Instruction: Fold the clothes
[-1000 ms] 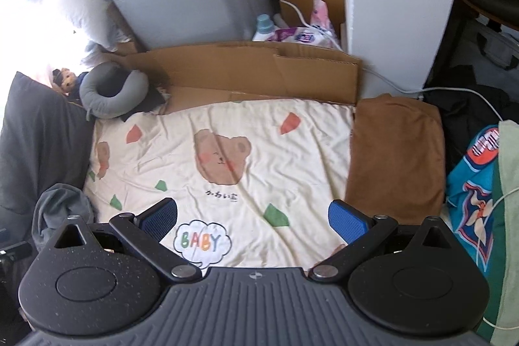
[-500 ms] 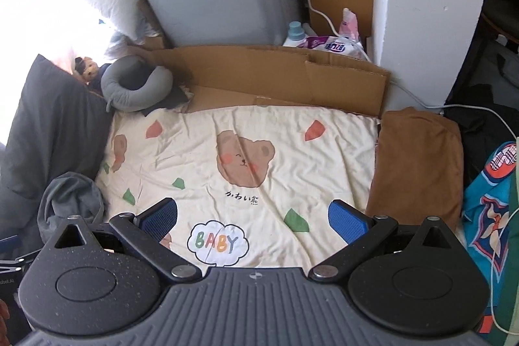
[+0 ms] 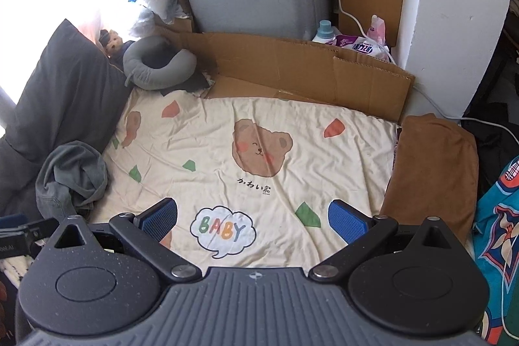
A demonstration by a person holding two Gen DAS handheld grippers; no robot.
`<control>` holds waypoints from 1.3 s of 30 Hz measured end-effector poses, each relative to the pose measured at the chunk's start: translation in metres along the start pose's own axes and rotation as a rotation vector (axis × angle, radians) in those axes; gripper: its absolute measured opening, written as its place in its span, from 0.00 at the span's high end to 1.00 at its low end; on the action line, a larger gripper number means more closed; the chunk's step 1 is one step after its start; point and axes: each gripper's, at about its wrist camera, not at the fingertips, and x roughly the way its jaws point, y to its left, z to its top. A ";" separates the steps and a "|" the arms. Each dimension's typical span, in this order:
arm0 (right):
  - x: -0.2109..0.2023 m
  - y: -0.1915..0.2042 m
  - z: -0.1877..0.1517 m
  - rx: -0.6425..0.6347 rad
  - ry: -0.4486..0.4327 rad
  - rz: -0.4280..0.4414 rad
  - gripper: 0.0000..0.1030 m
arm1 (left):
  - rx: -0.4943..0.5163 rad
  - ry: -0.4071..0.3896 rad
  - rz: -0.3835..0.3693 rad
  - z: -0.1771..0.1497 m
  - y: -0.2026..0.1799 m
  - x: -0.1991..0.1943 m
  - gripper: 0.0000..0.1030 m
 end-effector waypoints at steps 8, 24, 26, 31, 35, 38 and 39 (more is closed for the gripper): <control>0.012 -0.012 -0.012 0.037 -0.017 -0.007 0.01 | -0.019 0.002 0.014 -0.007 -0.006 0.017 0.01; 0.013 0.005 -0.022 -0.008 0.025 0.048 0.01 | -0.034 0.011 0.015 -0.011 -0.015 0.003 0.01; 0.012 0.003 -0.021 0.002 0.038 0.057 0.01 | -0.037 0.017 0.013 -0.010 -0.016 0.003 0.01; 0.009 -0.004 -0.023 0.020 0.068 0.057 0.01 | -0.070 0.066 -0.012 -0.009 -0.015 0.007 0.01; 0.002 -0.007 -0.023 0.015 0.064 0.024 0.01 | -0.065 0.068 -0.004 -0.010 -0.017 0.001 0.01; -0.003 -0.007 -0.023 0.002 0.070 0.014 0.01 | -0.057 0.058 0.018 -0.009 -0.020 -0.004 0.01; -0.004 -0.005 -0.023 -0.005 0.073 0.013 0.01 | -0.053 0.056 0.023 -0.008 -0.021 -0.006 0.01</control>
